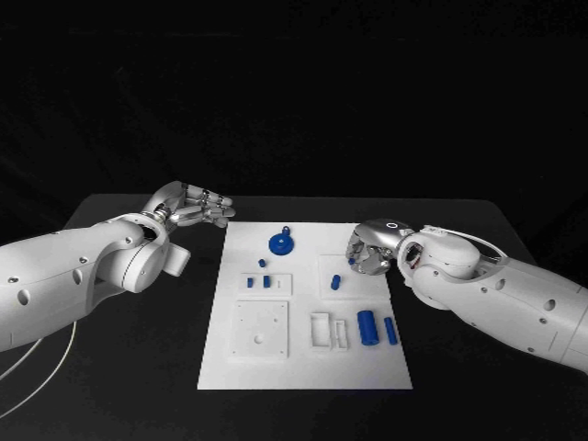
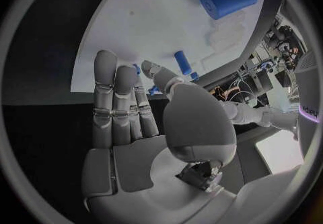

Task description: Assemble the parts on the task board

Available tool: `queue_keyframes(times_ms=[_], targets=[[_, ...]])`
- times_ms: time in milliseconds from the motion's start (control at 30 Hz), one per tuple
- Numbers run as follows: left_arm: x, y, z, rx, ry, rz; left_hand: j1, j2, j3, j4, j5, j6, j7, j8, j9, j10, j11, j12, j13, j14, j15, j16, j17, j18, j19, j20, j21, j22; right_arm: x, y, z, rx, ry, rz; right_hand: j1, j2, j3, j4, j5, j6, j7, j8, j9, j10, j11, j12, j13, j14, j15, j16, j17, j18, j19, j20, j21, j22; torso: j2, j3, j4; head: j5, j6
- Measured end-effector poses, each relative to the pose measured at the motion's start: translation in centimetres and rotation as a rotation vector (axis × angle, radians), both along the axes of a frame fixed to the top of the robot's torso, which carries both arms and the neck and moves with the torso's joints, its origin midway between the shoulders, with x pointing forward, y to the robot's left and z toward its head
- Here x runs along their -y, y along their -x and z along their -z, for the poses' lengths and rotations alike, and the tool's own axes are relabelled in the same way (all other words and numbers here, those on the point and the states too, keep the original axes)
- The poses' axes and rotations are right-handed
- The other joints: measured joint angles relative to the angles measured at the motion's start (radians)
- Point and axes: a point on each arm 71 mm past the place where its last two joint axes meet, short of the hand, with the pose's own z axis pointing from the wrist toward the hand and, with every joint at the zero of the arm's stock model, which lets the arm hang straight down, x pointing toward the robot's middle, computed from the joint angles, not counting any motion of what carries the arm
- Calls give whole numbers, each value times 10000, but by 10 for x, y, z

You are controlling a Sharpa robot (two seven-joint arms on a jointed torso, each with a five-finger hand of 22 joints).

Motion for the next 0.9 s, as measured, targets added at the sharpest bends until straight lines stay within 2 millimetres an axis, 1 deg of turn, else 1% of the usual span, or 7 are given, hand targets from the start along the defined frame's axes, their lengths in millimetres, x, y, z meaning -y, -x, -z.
queue_keyframes(times_ms=[167, 233, 467, 567, 667, 833, 900], targets=[[0, 0, 0, -22, 25, 28, 0, 0, 0, 0, 0, 0, 0, 0, -1, 0, 0, 0, 0, 0, 0, 0, 0, 0, 0, 0, 0, -10, -2, 0, 5, -21, 85, -2, 0, 0, 542, -66, -513, 61, 8, -37, -13, 48, 24, 0, -5, 0, 0, 60, 0, -8, -36, -36, 0, 211, 4, 6, 8, -4, -6], [1, 0, 0, -29, 32, 41, 0, 0, 0, 0, 0, 0, 0, 0, -1, 0, 0, 0, 0, 0, 0, 0, 0, 0, 0, 0, 0, -11, -2, 0, 5, 12, 105, 8, 0, 0, 696, -56, -648, 87, -19, -37, -7, 100, -29, 0, -5, 0, 0, 61, 0, -9, -36, -36, 0, 289, 5, 6, 10, -11, -6], [1, 0, 0, -54, 50, 74, 0, 0, 0, 0, 0, 0, 0, 0, -1, 0, 0, 0, 0, 1, 0, 0, 1, 1, 0, 0, 0, -10, -3, 0, 6, 128, 124, 15, 4, 4, 870, 90, -1003, 193, -54, -34, 6, 189, -47, -32, 0, 0, -1, 98, 0, -68, -36, -36, -67, 499, 5, 0, 11, -13, -32], [1, 0, 0, -66, 57, 88, 0, 0, 0, 0, 0, 0, 0, 0, -1, 0, 0, 0, 0, 1, -1, 0, 1, 0, 0, 0, 1, -10, -4, -1, 6, 178, 127, 26, 81, 81, 977, 122, -1127, 280, -57, -34, 5, 281, -68, -31, 5, -31, -32, 98, 1, -75, -36, -36, -67, 593, 5, -7, 10, -13, -36], [1, 0, 0, -80, 65, 101, 0, 0, 0, 0, 0, 0, 0, 0, -1, 0, 0, 0, 0, 2, -1, 0, 1, 1, 0, 0, 1, -22, -4, -1, 7, 233, 137, 50, 131, 131, 1056, 127, -1229, 436, -71, -36, 4, 480, -116, -34, 0, -51, -52, 147, 14, -77, -48, -48, -66, 680, 3, -8, 10, -13, -42], [1, 0, 1, -113, 83, 139, 0, -1, 0, 0, 0, 0, 0, 0, -1, 1, -1, 0, 0, 2, -2, 1, 1, 0, -1, 0, 1, -21, -5, -1, 7, 365, 192, 131, 267, 267, 1411, 16, -1340, 811, -162, -57, 8, 950, -259, -88, -1, -84, -161, 147, 51, -83, -106, -181, -66, 917, -2, -10, 11, -18, -62], [1, 0, 1, -124, 87, 150, 20, 19, 0, 0, 0, 0, 0, 0, -2, 1, -1, 0, 0, 2, -2, 1, 1, 0, -1, 0, 1, -21, -5, -1, 8, 414, 217, 157, 280, 280, 1532, -19, -1473, 970, -205, -69, 12, 1146, -306, -120, -1, -106, -184, 147, 54, -150, -139, -224, 18, 1056, -4, -10, 12, -20, -67]])
